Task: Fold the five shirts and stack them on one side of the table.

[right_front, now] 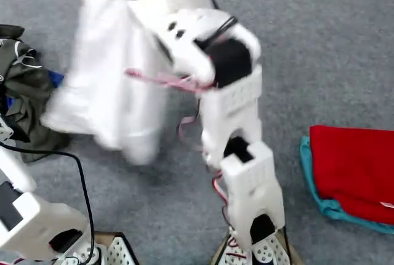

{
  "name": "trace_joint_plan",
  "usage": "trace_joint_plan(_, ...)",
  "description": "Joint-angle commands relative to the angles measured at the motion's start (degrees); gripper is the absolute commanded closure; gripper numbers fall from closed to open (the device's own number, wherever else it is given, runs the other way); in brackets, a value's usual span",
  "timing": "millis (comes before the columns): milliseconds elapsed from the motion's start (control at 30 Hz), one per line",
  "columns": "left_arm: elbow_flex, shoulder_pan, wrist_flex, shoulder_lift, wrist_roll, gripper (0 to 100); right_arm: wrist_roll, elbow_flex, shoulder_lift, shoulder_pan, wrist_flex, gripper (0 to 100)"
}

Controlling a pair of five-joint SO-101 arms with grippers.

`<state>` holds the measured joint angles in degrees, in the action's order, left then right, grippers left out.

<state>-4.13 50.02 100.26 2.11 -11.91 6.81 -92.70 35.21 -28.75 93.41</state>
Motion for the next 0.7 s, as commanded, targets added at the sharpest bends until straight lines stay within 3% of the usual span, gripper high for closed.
trace_joint_plan(0, -0.4, -0.3, 0.4, -3.1, -0.2, 76, -1.2, -2.4, 2.8, 8.2, 8.8, 71.1)
trace_joint_plan(133, -0.4, -1.4, 0.4, -3.1, -0.4, 76, -4.7, -2.5, 3.2, 11.9, 8.7, 54.3)
trace_joint_plan(367, -0.2, -5.9, 0.4, -3.1, -0.4, 76, -4.5, -1.2, 3.7, 9.0, 9.0, 54.6)
trace_joint_plan(667, -0.2, -4.0, 0.4, -3.1, -0.6, 76, -2.7, 20.0, 1.5, -5.4, 9.0, 82.8)
